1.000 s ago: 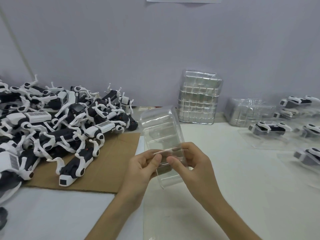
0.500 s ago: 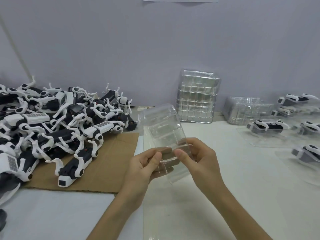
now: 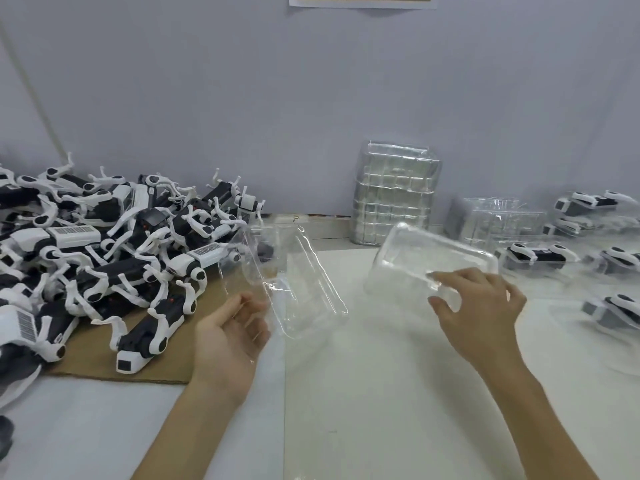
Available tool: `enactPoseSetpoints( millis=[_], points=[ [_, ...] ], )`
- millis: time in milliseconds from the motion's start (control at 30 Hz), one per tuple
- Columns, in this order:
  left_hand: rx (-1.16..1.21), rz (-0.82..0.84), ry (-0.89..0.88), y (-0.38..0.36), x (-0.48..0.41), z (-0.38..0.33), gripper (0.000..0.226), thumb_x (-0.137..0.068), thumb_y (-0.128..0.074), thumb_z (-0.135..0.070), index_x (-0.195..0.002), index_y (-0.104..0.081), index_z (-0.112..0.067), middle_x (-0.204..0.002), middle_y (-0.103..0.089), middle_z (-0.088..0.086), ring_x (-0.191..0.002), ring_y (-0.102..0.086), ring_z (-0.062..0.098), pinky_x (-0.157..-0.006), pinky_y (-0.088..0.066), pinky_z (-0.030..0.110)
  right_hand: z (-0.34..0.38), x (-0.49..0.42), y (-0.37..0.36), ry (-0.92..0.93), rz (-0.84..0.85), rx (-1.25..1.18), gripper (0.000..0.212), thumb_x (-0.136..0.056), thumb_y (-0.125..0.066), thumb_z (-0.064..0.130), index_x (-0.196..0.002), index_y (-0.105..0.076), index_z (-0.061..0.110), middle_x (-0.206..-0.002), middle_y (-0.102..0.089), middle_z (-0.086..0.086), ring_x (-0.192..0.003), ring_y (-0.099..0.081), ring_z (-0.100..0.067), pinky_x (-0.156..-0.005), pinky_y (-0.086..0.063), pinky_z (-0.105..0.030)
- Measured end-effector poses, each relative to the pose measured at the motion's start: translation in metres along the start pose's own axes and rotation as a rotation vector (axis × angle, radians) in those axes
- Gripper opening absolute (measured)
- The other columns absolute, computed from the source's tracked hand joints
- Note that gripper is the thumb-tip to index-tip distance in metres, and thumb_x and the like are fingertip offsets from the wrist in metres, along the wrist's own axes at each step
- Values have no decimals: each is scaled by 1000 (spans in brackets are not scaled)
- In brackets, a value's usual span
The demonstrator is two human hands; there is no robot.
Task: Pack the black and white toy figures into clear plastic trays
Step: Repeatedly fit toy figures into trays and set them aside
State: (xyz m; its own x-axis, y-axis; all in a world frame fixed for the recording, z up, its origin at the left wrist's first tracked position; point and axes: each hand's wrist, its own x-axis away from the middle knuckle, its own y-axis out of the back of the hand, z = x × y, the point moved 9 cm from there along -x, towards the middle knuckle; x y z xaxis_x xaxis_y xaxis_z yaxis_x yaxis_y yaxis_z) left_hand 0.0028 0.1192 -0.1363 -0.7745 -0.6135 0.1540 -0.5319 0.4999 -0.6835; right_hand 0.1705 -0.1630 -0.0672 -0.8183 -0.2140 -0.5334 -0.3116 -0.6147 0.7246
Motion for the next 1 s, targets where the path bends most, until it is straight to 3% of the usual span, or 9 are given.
enactPoseSetpoints(
  millis=[133,233,300,467,567,667,767,867,1000],
  points=[
    [-10,-45,30,2,-1,4,22,-94,-46,-20,-77,-60,-17,-64,-60,-3,-47,-50,10,-41,-41,16,-7,3,-8,-65,58,-16,49,-79,-69,0,-119,-70,27,-119,-59,-1,-120,-49,-27,-114,-15,-40],
    [-10,-60,44,4,-1,7,23,-93,-46,-20,-74,-58,-18,-62,-56,-5,-45,-47,10,-40,-39,17,-2,4,7,-66,-94,-180,32,-77,-68,2,-91,-71,30,-89,-62,6,-87,-55,-20,-79,-43,-34],
    [-14,-72,56,4,-1,9,22,-92,-46,-21,-73,-57,-18,-62,-52,-5,-46,-46,9,-40,-37,17,-7,5,-6,-161,30,-269,19,-83,-66,16,-79,-65,34,-81,-66,11,-75,-59,-12,-65,-44,-28],
    [-51,-60,57,3,-1,12,19,-90,-46,-21,-73,-55,-18,-62,-50,-5,-45,-44,10,-39,-36,18,9,16,-39,-122,277,-233,24,-94,-61,24,-118,-64,30,-126,-64,9,-119,-56,-14,-94,-42,-28],
    [-71,-14,52,-1,-1,17,17,-86,-49,-21,-71,-54,-15,-59,-51,-2,-45,-43,12,-41,-39,20,35,30,-57,-182,466,-603,23,-95,-61,37,-118,-59,38,-122,-64,14,-107,-60,2,-76,-44,-12],
    [-50,68,95,-8,-1,29,11,-74,-55,-24,-67,-59,-17,-61,-50,-2,-51,-43,14,-50,-36,24,60,57,-83,-229,769,-726,37,-92,-55,54,-127,-51,42,-123,-60,19,-102,-57,13,-81,-42,-15],
    [-81,115,118,-15,1,36,11,-73,-57,-25,-70,-60,-15,-65,-52,0,-55,-47,15,-52,-38,25,67,60,-85,-226,765,-791,26,-97,-56,43,-122,-56,43,-116,-65,17,-93,-65,7,-78,-43,-16],
    [-443,52,-117,-17,1,17,7,-88,-56,-15,-85,-62,-13,-79,-63,3,-63,-59,15,-58,-45,28,61,46,-71,-288,610,-902,21,-97,-57,28,-117,-64,34,-108,-70,7,-88,-70,-5,-80,-47,-24],
    [-1055,-323,-792,-15,29,-55,39,-82,-64,-1,-116,-56,-17,-112,-58,-2,-104,-56,20,-91,-44,37,36,26,-49,-361,437,-916,20,-94,-60,32,-112,-70,31,-97,-76,4,-83,-69,-14,-80,-45,-31]
  ],
)
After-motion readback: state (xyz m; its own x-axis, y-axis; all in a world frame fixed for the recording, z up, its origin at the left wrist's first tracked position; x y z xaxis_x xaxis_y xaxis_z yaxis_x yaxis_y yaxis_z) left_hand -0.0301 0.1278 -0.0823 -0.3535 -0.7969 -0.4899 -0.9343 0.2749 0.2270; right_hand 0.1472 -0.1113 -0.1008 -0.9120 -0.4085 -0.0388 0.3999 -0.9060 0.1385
